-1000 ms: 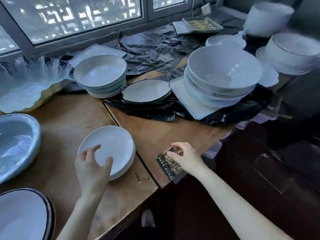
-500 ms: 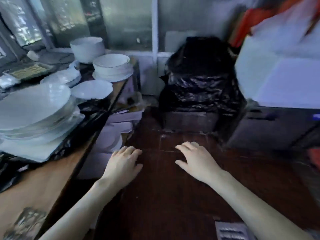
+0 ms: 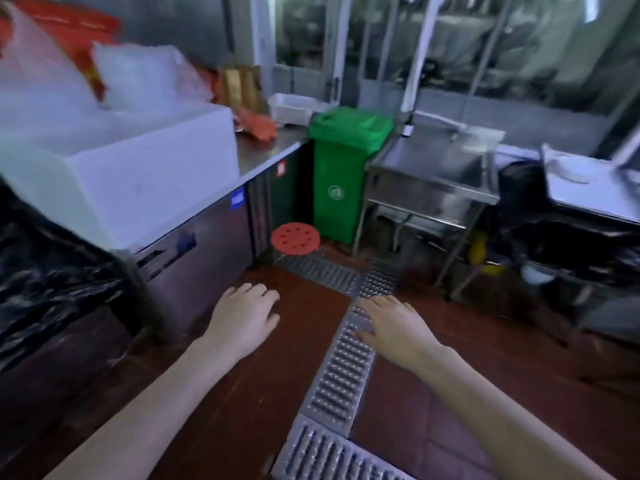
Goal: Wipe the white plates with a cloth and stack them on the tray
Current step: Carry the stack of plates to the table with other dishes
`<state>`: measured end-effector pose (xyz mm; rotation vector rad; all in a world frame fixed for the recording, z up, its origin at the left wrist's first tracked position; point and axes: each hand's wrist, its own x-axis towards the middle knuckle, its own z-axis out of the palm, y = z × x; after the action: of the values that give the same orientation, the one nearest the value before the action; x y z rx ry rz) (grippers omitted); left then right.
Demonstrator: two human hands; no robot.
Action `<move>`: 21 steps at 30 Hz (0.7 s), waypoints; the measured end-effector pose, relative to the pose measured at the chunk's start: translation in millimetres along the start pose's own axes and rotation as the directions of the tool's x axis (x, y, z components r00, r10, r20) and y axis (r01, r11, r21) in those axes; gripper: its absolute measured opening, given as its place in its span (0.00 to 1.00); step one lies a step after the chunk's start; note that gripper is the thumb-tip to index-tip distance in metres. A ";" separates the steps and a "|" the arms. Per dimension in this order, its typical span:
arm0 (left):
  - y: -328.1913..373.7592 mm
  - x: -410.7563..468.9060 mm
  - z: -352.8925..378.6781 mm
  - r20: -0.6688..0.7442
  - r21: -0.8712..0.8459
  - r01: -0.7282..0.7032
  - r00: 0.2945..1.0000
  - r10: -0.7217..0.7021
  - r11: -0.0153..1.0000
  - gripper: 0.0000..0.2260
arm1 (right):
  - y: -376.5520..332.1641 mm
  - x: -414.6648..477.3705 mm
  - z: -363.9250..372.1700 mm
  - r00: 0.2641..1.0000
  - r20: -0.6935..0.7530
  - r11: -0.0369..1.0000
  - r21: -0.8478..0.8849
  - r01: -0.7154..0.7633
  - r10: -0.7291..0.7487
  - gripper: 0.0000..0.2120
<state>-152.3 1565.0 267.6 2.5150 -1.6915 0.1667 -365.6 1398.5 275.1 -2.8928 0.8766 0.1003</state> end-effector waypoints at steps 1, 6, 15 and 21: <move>12.5 30.8 2.1 -0.008 -0.024 -0.048 0.999 0.048 0.999 0.15 | 22.4 3.1 -6.1 0.998 -0.009 0.998 -0.014 -0.063 0.063 0.27; 86.7 166.0 2.1 -0.038 -0.110 -0.292 0.957 0.289 0.950 0.15 | 119.1 9.6 -34.9 0.926 -0.096 0.929 -0.011 -0.369 0.366 0.27; 255.3 326.9 14.6 -0.056 -0.189 -0.586 0.807 0.588 0.788 0.16 | 268.3 -9.7 -55.5 0.723 -0.114 0.730 0.053 -0.681 0.682 0.28; 389.3 420.7 26.6 -0.105 -0.239 -0.673 0.735 0.670 0.700 0.15 | 394.5 -15.3 -77.8 0.626 -0.182 0.647 0.100 -0.756 0.758 0.27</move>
<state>-354.6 1030.1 314.7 1.5971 -2.3723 0.0029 -595.6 1071.0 317.1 -2.3103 2.0790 -0.1465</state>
